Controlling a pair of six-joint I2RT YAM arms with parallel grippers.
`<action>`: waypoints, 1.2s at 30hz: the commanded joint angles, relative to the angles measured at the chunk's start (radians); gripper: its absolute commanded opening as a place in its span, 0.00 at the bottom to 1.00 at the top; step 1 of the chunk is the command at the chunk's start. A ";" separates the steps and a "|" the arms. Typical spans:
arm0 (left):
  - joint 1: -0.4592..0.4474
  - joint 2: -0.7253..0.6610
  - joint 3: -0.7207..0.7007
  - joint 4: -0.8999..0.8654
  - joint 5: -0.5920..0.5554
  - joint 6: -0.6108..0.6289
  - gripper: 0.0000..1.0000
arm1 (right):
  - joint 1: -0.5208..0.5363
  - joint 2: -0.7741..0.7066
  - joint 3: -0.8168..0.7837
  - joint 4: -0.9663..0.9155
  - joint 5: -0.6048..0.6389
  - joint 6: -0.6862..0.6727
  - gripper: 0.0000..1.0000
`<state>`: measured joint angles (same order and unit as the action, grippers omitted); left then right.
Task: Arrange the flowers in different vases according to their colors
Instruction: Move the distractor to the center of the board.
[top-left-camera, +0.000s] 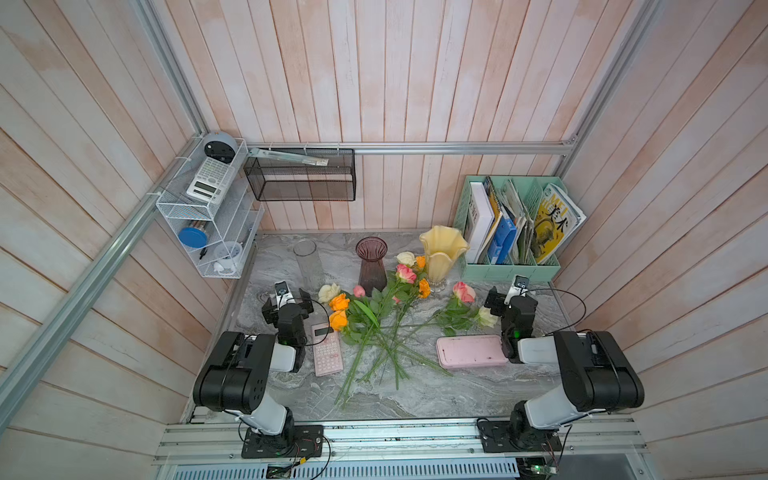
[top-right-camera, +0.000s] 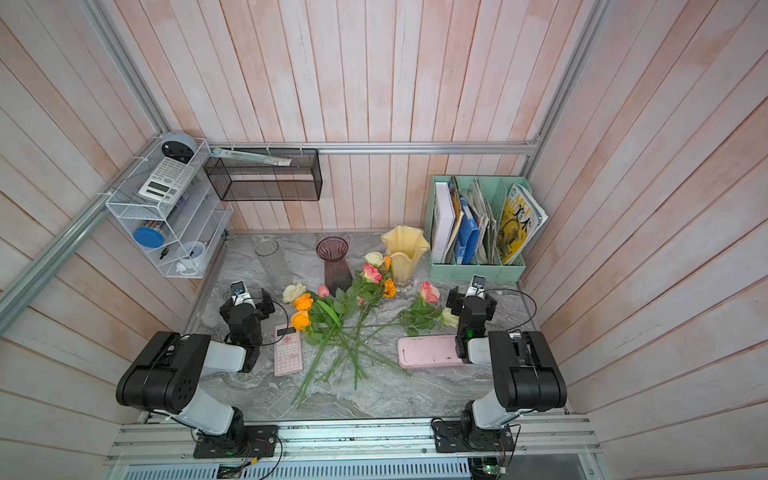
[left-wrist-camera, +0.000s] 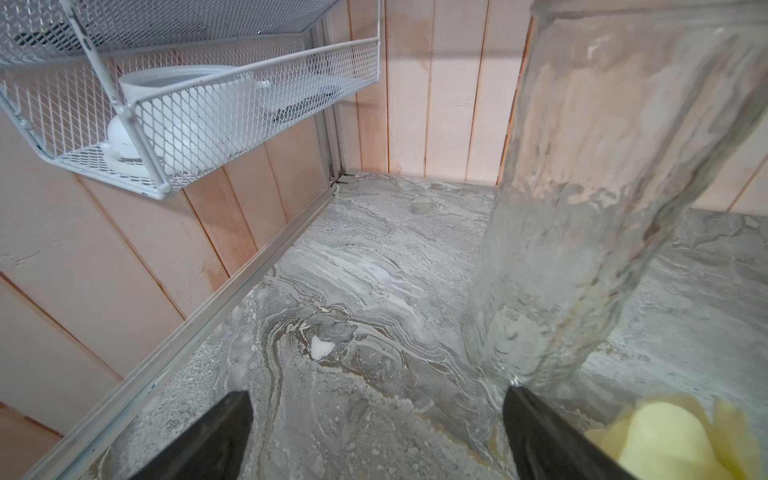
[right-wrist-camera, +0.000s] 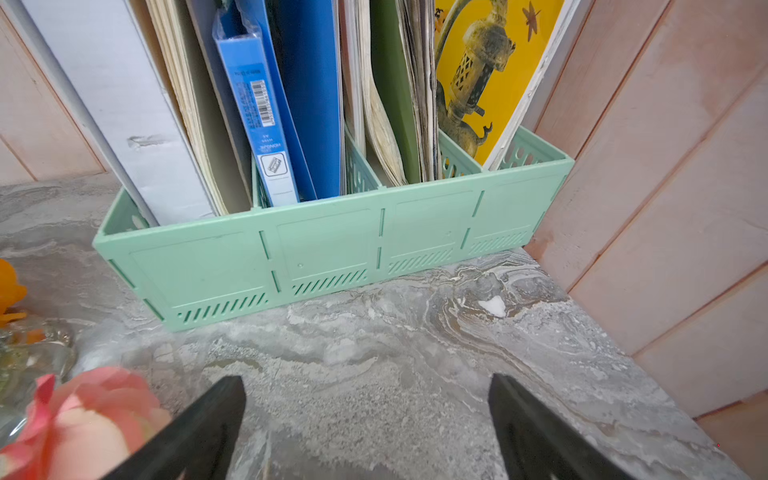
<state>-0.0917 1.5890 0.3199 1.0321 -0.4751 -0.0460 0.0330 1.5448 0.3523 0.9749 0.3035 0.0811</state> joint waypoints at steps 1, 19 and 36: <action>0.003 -0.015 0.014 -0.001 0.013 -0.006 1.00 | 0.004 0.014 -0.001 -0.005 -0.012 -0.006 0.98; -0.121 -0.442 0.067 -0.297 -0.115 0.035 1.00 | 0.089 -0.308 0.223 -0.576 0.094 -0.059 0.93; -0.615 -0.600 0.300 -1.358 0.127 -0.809 0.00 | 0.684 -0.303 0.474 -1.309 -0.180 0.613 0.00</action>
<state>-0.6910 0.9867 0.6704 -0.2417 -0.3828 -0.6746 0.6670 1.2449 0.8440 -0.2626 0.1291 0.5564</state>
